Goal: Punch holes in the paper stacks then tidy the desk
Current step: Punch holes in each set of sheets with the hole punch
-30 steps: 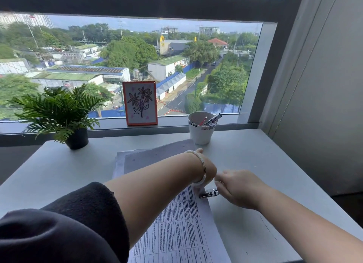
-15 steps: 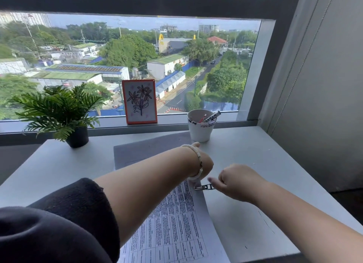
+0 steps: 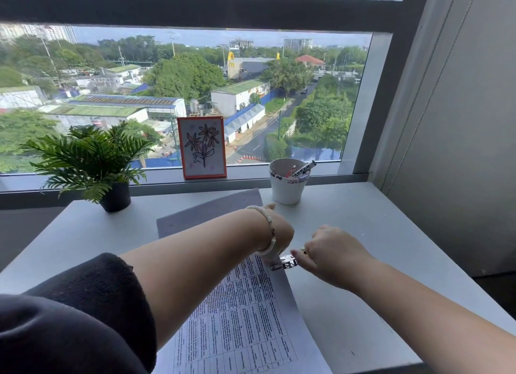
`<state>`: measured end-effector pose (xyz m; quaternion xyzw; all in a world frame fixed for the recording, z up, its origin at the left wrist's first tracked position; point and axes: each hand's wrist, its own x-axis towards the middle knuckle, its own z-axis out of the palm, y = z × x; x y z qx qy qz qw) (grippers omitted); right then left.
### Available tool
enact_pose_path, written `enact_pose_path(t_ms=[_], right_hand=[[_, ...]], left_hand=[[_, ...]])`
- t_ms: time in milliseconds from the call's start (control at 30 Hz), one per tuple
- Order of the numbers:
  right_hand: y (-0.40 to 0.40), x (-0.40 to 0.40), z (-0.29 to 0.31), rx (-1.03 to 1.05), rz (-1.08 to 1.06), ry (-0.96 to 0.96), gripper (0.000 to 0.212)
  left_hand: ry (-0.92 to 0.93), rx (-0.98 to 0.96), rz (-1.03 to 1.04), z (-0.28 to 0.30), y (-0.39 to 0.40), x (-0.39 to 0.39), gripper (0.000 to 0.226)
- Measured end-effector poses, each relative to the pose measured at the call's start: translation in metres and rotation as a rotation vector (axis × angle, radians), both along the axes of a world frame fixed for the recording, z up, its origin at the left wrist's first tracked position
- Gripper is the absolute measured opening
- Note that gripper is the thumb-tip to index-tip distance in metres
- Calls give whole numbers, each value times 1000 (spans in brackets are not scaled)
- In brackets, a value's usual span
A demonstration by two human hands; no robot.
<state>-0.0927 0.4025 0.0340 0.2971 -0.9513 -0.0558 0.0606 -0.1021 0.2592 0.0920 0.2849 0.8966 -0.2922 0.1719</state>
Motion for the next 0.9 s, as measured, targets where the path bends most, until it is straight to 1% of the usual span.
enact_pose_path(t_ms=[133,200,267,400,433,500,533,600,667,733,867,900], right_hand=[[-3,1,2,6,-13,-5,55],[-2,1,2,-17,-43,-32,51],[-2,2,3,-49,-67,-56,48],[-1,4,6,-68,-63,-71,50],[-2,5,7,-70,-37,-39,53],[-5,6,7,-90,20,125,56],[-7,9,7,-81,-3,158,55],[-10,11,6,-126,-74,250,53],[-11,12,3,-114,-90,251,53],[-7,8,0,-100,-53,251,53],[-7,9,5,-80,15,127,63],[-6,11,8,-46,-2,74,60]], left_hand=[[22,-29,1,2,1,6,21],[26,-20,-5,4,3,7,11],[20,7,5,8,3,10,8],[4,105,20,11,-7,12,21],[1,119,25,10,-10,10,24],[14,130,45,5,-13,7,28],[25,124,38,4,-13,6,29],[35,108,27,4,-13,6,30],[2,108,51,6,-13,8,27],[-29,116,64,8,-16,9,22],[40,131,23,6,-18,13,23],[61,119,-1,4,-18,13,24]])
